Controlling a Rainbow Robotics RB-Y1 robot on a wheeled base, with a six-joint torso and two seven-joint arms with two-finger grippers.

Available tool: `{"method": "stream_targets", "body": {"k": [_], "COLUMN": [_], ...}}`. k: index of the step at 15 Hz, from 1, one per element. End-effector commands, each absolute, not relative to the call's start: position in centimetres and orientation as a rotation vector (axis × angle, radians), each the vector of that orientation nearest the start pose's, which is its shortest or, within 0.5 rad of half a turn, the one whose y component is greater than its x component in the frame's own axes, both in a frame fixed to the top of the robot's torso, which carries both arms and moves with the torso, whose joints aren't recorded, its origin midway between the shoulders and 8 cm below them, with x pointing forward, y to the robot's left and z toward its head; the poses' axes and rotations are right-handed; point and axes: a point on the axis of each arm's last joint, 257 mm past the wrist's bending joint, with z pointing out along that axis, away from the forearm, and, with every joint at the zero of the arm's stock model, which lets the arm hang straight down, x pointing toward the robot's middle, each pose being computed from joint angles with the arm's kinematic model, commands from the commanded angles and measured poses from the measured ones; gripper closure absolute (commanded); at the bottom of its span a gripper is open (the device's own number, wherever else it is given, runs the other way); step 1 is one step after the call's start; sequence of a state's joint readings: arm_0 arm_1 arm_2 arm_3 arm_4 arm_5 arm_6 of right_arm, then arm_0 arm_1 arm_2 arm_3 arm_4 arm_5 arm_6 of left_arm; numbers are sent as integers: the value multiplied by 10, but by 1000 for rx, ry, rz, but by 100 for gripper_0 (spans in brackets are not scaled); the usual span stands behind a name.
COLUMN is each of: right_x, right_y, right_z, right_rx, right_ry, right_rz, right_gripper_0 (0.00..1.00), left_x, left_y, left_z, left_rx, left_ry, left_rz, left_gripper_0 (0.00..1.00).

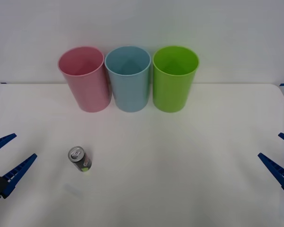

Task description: Grasp the object on the table and drop it into the matching bin: aluminum can to the light blue bin, PET bottle to the pink bin.

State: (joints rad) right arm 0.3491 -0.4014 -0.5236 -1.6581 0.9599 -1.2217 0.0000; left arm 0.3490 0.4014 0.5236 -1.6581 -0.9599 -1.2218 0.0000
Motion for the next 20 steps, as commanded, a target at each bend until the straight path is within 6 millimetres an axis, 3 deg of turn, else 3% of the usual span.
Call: {"method": "stream_targets", "body": {"k": [1, 5, 11, 20], "right_x": [342, 342, 342, 342], "right_y": [-330, -330, -330, -330], "right_z": [-169, -169, -169, -169], "right_rx": [-465, -465, -465, -465], "right_ry": [1441, 1441, 1441, 1441], "right_rz": [567, 567, 567, 567], "right_gripper_0": [0, 0, 0, 0], "left_x": [342, 347, 343, 323], "left_y": [330, 309, 315, 319], "left_z": [-169, -163, -167, -202], "left_rx": [465, 436, 476, 508], "left_ry": [1441, 1384, 1414, 1512], "left_rz": [-567, -625, -602, -564], "left_gripper_0": [0, 0, 0, 0]}}
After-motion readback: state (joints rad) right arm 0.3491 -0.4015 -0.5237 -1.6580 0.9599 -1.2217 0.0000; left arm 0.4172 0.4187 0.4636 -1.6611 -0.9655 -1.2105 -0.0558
